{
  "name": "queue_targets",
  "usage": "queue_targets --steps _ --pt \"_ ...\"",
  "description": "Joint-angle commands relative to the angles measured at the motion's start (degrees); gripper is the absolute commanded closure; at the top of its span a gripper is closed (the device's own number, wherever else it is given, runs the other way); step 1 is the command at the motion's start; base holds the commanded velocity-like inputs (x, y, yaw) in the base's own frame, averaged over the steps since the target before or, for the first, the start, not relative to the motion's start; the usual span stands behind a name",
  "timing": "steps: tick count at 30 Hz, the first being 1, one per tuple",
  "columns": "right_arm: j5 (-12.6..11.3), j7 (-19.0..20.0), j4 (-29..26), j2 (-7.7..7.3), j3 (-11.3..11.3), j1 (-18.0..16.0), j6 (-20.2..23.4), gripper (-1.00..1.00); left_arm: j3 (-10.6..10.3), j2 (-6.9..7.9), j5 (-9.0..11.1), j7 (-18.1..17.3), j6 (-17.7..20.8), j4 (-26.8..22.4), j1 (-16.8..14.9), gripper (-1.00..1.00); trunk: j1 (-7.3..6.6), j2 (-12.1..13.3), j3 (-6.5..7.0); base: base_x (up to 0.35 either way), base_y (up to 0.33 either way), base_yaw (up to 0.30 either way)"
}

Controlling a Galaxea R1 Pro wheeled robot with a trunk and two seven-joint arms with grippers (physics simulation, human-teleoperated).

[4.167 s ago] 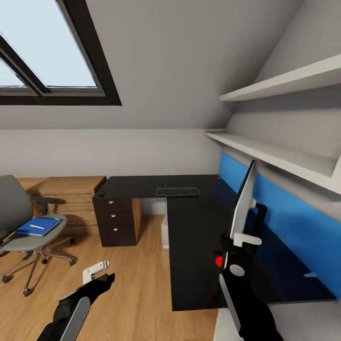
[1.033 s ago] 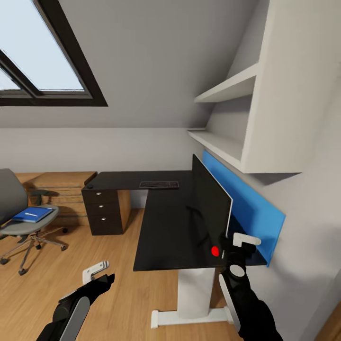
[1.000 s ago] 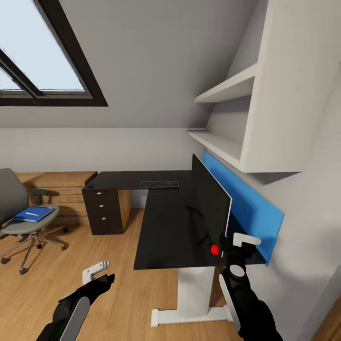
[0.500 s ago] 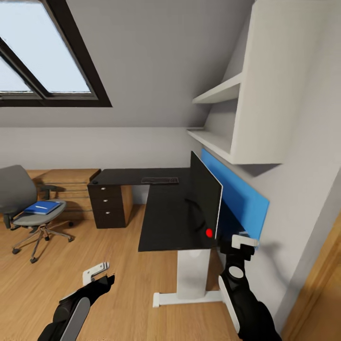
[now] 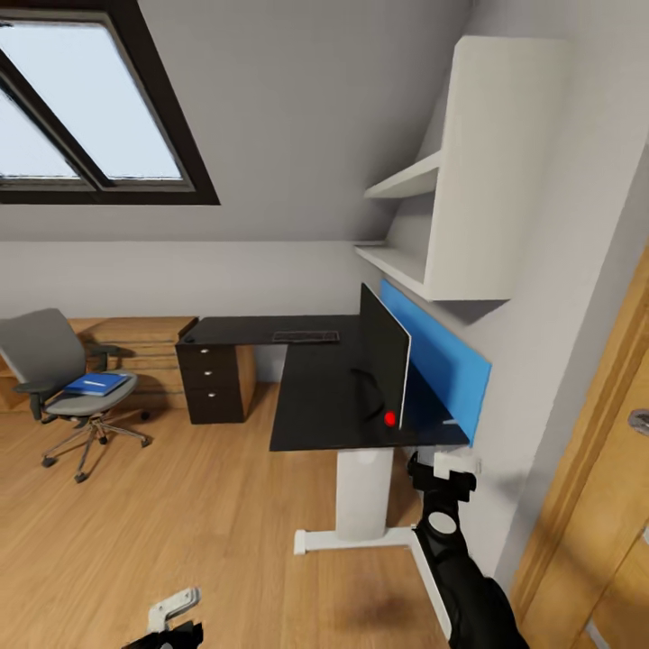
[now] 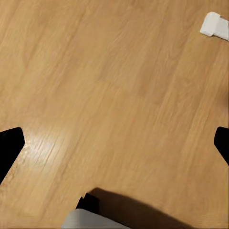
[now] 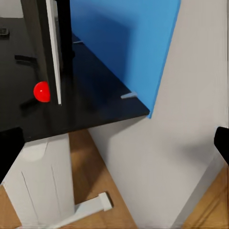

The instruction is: In the bedroom, organize the workspace by keeping the computer under the desk, ensuring the monitor is on the desk, placing the keyboard on the desk next to the monitor, placing the mouse on the desk next to the keyboard, moving the folder from the swivel chair onto the desk next to the mouse, stacking the notebook on top of the folder with the pen on top of the notebook, and positioning the swivel chair next to the desk.

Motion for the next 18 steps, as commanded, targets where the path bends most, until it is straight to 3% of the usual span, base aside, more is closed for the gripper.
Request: queue_targets --steps 1,6,7,14,18 --pt "0.52 -0.25 0.47 0.02 0.20 -0.01 0.47 -1.00 -0.42 -0.04 -1.15 0.39 -2.83 2.53 -0.03 -1.00 -0.02 -0.09 -0.10 -0.332 0.026 0.000" --pt "0.43 -0.32 4.91 0.04 0.38 -0.04 -1.64 -1.00 -1.79 -0.24 -4.68 0.38 -11.58 10.94 -0.02 -1.00 -0.02 -0.09 -0.10 -0.297 0.131 0.000" --pt "0.43 -0.32 10.68 -0.01 0.48 -0.04 -5.05 -1.00 -3.33 -0.30 -5.43 0.40 -15.86 15.37 -0.02 -1.00 -0.02 -0.09 -0.10 -0.221 0.255 0.000" --pt "0.45 -0.28 24.38 -0.13 0.64 -0.04 -13.39 -1.00 -7.18 -0.40 -5.73 0.25 -22.91 20.88 -0.03 -1.00 -0.02 -0.09 -0.10 -0.175 0.288 0.000" --pt "0.67 -0.26 34.01 -0.43 0.57 -0.03 -21.81 -1.00 -8.30 -0.87 -5.76 0.17 -24.42 22.29 -0.04 -1.00 -0.02 -0.09 -0.10 -0.067 0.314 0.000"
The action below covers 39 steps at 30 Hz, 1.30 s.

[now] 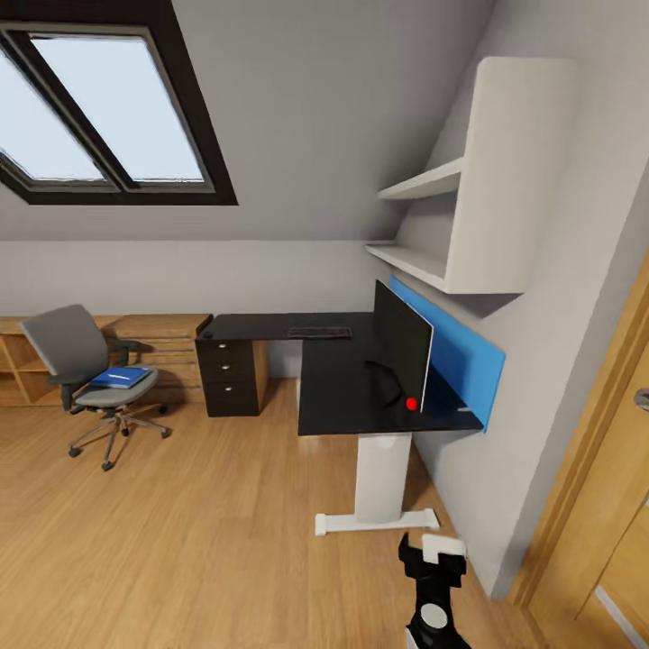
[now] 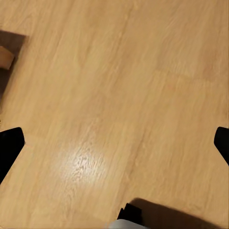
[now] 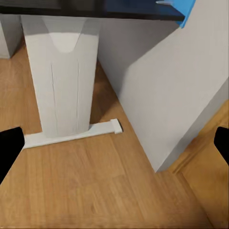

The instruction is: In the bedroom, organize the workspace by keeping the computer under the desk, ensuring the monitor is on the desk, placing the keyboard on the desk next to the monitor, placing the mouse on the desk next to the keyboard, moving the folder from the swivel chair onto the desk next to the mouse, stacking the notebook on top of the folder with the pen on top of the notebook, and positioning the swivel chair next to the desk.

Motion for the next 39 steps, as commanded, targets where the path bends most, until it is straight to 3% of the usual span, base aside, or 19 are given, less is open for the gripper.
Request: queue_targets --steps 1,5,9,11,16,24,28,31,39 --pt "0.66 -0.46 3.88 -0.29 0.05 -0.06 -3.48 -1.00 -0.65 -0.25 0.53 0.35 -0.27 0.18 -0.05 -1.00 0.01 -0.09 -0.10 -0.026 0.321 0.000" --pt "0.83 -0.44 15.85 -1.31 0.09 -0.06 -15.87 -1.00 -1.40 -1.27 0.46 0.34 -0.55 0.48 -0.04 -1.00 0.01 -0.09 -0.10 -0.011 0.330 0.000" --pt "0.69 -0.07 20.79 -1.54 0.04 -0.05 -22.48 -1.00 -4.01 -2.20 0.49 0.38 -1.18 0.79 -0.03 -1.00 0.01 -0.09 -0.10 -0.001 0.337 0.000" --pt "0.60 0.37 21.96 -1.47 0.02 -0.06 -24.10 -1.00 -5.27 -2.44 0.51 0.41 -3.25 2.20 -0.04 -1.00 0.01 -0.09 -0.10 0.053 0.335 0.045" --pt "0.49 0.72 22.71 -1.37 0.02 -0.07 -25.07 -1.00 -7.19 -3.15 0.50 0.51 -7.46 4.83 -0.03 -1.00 0.01 -0.09 -0.17 0.055 0.186 0.181" --pt "0.46 1.04 22.85 -1.20 0.15 -0.06 -25.22 -1.00 -7.92 -4.33 0.52 0.46 -8.40 5.43 -0.03 -1.00 0.01 -0.09 -0.41 0.020 0.035 0.222" --pt "0.70 5.80 23.50 -1.24 0.06 -0.07 -25.22 -1.00 -7.95 -4.43 0.52 0.43 -8.44 5.47 -0.04 -1.00 0.01 -0.09 -0.44 0.167 0.190 0.040" --pt "0.98 12.00 26.35 -1.38 0.23 -0.07 -25.34 -1.00 -7.96 -4.39 0.52 0.42 -8.44 5.48 -0.03 -1.00 0.01 -0.09 -0.45 0.197 0.224 0.009" --pt "1.06 13.74 27.20 -1.44 0.28 -0.05 -25.42 -1.00 -7.96 -4.37 0.54 0.42 -8.45 5.48 -0.03 -1.00 0.01 -0.09 -0.45 0.205 0.232 0.001"
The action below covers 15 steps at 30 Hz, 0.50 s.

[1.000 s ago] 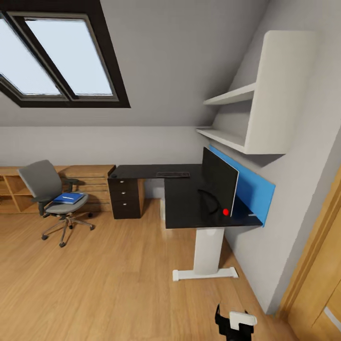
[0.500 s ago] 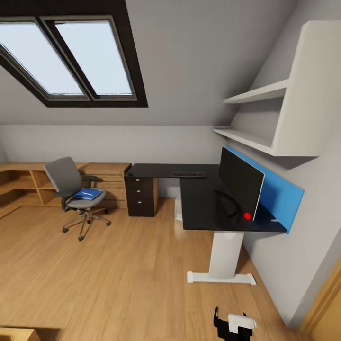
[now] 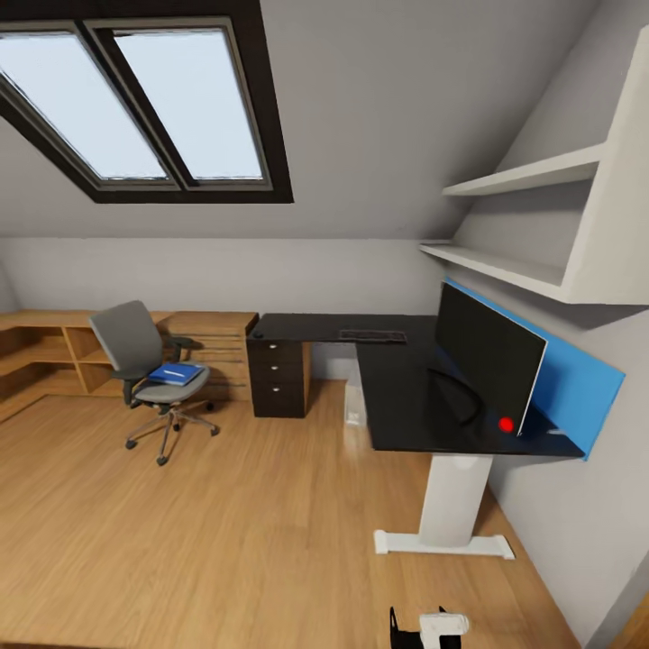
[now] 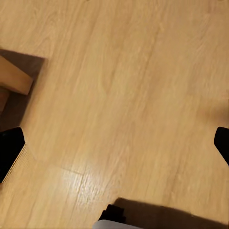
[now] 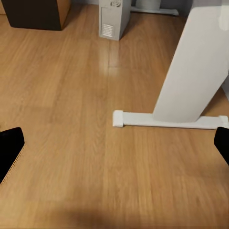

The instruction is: In the bedroom, organize the workspace by keeping the computer under the desk, ensuring the monitor is on the desk, placing the keyboard on the desk next to the monitor, placing the mouse on the desk next to the keyboard, moving the folder from the swivel chair onto the desk next to the mouse, stacking the notebook on top of the folder with the pen on top of the notebook, and positioning the swivel chair next to the desk.

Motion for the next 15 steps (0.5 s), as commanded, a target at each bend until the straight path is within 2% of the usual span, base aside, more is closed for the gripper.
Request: queue_targets --steps 1,10,15 --pt "0.41 -0.59 0.06 0.02 0.30 -0.05 -0.04 -1.00 -0.49 0.04 0.59 0.31 -0.27 0.03 -0.06 -1.00 0.04 -0.07 -0.09 0.206 0.234 0.000" --pt "0.16 -0.55 0.08 0.39 0.21 -0.08 -0.09 -1.00 -0.49 0.02 0.65 0.33 -0.29 0.03 -0.05 -1.00 0.04 -0.07 -0.09 0.218 0.228 0.000" --pt "0.15 -0.55 0.08 0.58 0.21 -0.05 -0.10 -1.00 -0.49 -0.03 0.61 0.38 -0.39 0.03 -0.05 -1.00 0.04 -0.07 -0.09 0.084 0.077 0.000"
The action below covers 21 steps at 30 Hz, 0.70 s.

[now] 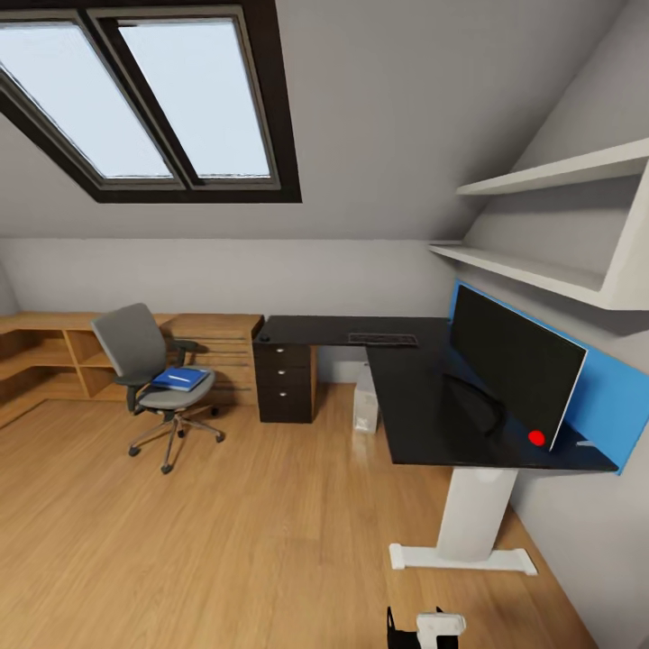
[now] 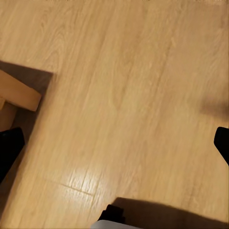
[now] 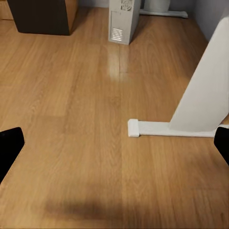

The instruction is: In the bedroom, organize the workspace by keeping the computer under the desk, ensuring the monitor is on the desk, placing the keyboard on the desk next to the monitor, placing the mouse on the desk next to the keyboard, moving the folder from the swivel chair onto the desk next to the mouse, stacking the notebook on top of the folder with the pen on top of the notebook, and positioning the swivel chair next to the desk.

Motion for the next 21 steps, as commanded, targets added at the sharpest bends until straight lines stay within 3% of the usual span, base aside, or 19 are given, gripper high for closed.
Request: queue_targets --steps 1,15,21 --pt "0.45 -0.60 0.05 0.01 0.29 -0.07 -0.01 -1.00 -0.49 0.03 0.56 0.34 -0.29 0.02 -0.06 -1.00 0.02 -0.08 -0.10 0.020 0.019 0.000" --pt "0.45 -0.60 0.05 -0.01 0.23 -0.05 -0.01 -1.00 -0.33 0.10 0.66 0.44 -0.24 0.02 -0.07 -1.00 -2.83 5.13 2.24 0.002 0.002 0.003" --pt "0.52 -0.60 0.05 0.03 0.20 -0.07 -0.01 -1.00 -0.31 0.11 0.69 0.44 -0.24 0.02 -0.06 -1.00 -4.15 7.54 3.32 0.054 0.000 0.160"
